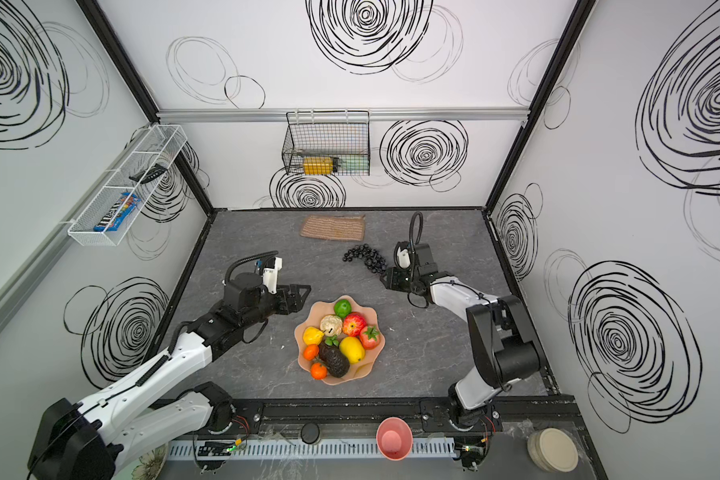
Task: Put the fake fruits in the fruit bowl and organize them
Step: 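Reach the right gripper to the dark grapes and grasp their stem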
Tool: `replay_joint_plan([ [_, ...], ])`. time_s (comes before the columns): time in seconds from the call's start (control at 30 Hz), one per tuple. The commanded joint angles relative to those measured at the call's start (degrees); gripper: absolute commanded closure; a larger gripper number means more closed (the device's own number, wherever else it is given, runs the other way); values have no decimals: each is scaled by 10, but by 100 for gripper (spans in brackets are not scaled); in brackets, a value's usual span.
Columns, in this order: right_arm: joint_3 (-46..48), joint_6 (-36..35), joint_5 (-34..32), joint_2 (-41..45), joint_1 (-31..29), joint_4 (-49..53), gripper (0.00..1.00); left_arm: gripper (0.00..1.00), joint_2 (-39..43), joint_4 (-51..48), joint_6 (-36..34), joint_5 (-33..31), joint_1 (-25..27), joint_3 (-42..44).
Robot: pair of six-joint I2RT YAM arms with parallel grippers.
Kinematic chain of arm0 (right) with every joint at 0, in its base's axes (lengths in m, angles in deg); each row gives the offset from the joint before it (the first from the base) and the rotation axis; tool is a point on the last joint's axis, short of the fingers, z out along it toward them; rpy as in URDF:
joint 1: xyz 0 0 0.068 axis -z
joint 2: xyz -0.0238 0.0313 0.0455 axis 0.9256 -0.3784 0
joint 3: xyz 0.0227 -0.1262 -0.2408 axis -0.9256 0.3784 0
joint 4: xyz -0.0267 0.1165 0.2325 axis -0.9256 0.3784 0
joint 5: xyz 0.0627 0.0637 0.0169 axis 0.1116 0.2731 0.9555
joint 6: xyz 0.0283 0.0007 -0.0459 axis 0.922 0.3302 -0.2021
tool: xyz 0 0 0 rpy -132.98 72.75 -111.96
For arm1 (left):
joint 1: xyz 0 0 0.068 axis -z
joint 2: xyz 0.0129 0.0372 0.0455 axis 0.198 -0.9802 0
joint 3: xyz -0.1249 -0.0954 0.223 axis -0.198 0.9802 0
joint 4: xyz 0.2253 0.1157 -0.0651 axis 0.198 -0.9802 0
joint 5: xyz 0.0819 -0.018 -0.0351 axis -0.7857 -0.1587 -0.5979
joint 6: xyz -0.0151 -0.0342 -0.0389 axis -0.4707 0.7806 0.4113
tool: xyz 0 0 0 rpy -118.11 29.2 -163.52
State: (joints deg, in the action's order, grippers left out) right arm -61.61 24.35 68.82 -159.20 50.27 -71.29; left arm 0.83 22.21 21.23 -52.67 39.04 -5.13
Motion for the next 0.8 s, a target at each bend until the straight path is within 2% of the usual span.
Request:
replay_joint_plan([
  [0.0,-22,-16,18,-39,0,-25,59,13,4,34,4,-5,12,5],
  [0.17,-42,-19,11,-95,-5,-50,64,11,15,15,-4,-38,30,6],
  [0.6,-114,-29,-87,-188,-23,-44,73,10,19,21,-6,-45,36,12],
  [0.77,-124,-30,-113,-195,-24,-54,74,10,18,23,-5,-44,36,14],
])
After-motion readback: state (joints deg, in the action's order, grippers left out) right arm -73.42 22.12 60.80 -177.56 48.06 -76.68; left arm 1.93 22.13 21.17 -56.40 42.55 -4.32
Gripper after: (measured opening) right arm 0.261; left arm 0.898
